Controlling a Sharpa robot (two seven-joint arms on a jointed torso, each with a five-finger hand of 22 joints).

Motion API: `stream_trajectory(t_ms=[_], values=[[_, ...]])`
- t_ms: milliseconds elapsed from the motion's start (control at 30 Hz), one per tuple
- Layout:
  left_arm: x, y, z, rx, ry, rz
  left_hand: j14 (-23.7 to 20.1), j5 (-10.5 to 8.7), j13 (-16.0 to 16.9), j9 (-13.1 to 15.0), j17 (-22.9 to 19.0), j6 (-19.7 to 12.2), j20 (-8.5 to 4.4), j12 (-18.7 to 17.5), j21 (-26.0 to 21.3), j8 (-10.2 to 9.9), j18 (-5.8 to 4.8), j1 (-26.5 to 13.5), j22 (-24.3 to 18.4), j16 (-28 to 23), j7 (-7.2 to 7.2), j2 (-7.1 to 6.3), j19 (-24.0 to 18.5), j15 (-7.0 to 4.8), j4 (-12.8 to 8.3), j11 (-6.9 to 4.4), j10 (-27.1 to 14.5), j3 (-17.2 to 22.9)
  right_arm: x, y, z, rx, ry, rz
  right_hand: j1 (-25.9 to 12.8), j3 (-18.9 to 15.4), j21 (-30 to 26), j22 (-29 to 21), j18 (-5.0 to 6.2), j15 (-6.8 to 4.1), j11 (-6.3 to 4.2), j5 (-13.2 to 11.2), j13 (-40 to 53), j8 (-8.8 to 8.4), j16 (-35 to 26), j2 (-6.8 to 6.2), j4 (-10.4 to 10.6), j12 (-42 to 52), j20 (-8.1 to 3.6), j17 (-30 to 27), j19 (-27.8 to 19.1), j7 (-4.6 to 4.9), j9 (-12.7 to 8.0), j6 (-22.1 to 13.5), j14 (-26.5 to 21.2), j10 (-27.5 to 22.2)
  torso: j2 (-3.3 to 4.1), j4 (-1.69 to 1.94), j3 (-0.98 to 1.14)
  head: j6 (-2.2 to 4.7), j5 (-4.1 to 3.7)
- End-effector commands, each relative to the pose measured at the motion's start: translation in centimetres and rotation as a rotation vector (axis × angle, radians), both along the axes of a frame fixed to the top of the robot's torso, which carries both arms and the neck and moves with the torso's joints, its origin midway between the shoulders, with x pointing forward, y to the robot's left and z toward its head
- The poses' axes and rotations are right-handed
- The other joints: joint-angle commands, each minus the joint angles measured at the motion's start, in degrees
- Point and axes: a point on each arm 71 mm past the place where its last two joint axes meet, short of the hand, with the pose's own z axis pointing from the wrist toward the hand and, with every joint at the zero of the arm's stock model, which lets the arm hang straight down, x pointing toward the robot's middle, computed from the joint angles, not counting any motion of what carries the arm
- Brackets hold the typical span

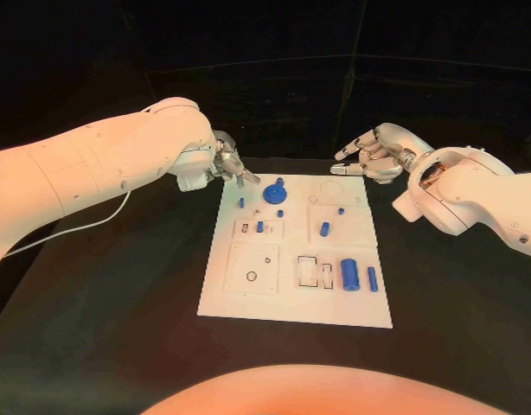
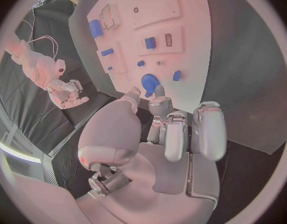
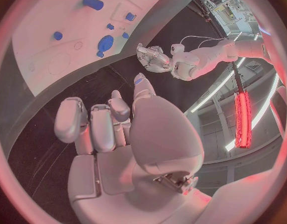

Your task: Assemble the parts on the task board

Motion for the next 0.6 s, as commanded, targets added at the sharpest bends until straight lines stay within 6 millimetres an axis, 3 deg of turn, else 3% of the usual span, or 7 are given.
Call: stream_trajectory(t_ms=[33, 300, 600], values=[[0.7, 0.2, -0.1, 0.029, 0.035, -0.023, 5.94, -0.03, -0.09, -0.46, 15.09, -0.11, 0.48, -0.14, -0.20, -0.54, 0.21, 0.95, 0.04, 0.18, 0.30, 0.16, 0.66, 0.54, 0.01, 0.18, -0.43, -0.73, 0.1, 0.1, 0.1, -0.001, -0.005, 0.007, -0.08, -0.26, -0.19, -0.06, 1.02, -0.49, -0.24, 0.36, -0.05, 0.25, -0.15, 0.23, 0.08, -0.25, 0.06, -0.06, -0.43, -0.06, -0.05, 0.09, 1.65, -0.23, 0.21, -0.25, -0.10, 0.20, 0.23], [2.0, 0.7, -1.0, 0.058, 0.049, -0.001, 5.94, 0.00, -0.09, -0.83, 15.09, 0.04, 0.58, -0.08, -0.22, -0.79, 0.22, 1.45, 0.05, 0.18, 0.36, 0.42, 0.68, 0.61, -0.01, 0.24, -0.44, -1.09, 0.1, 0.4, 0.1, 0.000, -0.004, 0.013, -0.12, -0.32, -0.20, -0.07, 1.02, -0.49, -0.24, 0.38, -0.03, 0.26, -0.18, 0.26, 0.14, -0.22, 0.07, -0.08, -0.43, -0.06, -0.05, 0.08, 1.65, -0.22, 0.39, -0.30, -0.13, 0.26, 0.24], [2.5, 0.9, -2.5, 0.091, 0.067, 0.005, 5.94, -0.02, -0.17, -1.22, 15.09, 0.39, 0.66, -0.04, -0.06, -0.98, 0.17, 1.99, 0.32, 0.18, 0.37, 0.75, 0.78, 0.65, -0.02, 0.26, -0.44, -1.55, 0.1, 0.7, 0.1, 0.001, -0.003, 0.020, -0.11, -0.34, -0.23, -0.11, 1.03, -0.49, -0.24, 0.41, -0.01, 0.27, -0.16, 0.29, 0.16, -0.19, 0.07, -0.05, -0.45, -0.06, -0.05, 0.07, 1.65, -0.21, 0.32, -0.37, -0.10, -0.14, 0.50]])
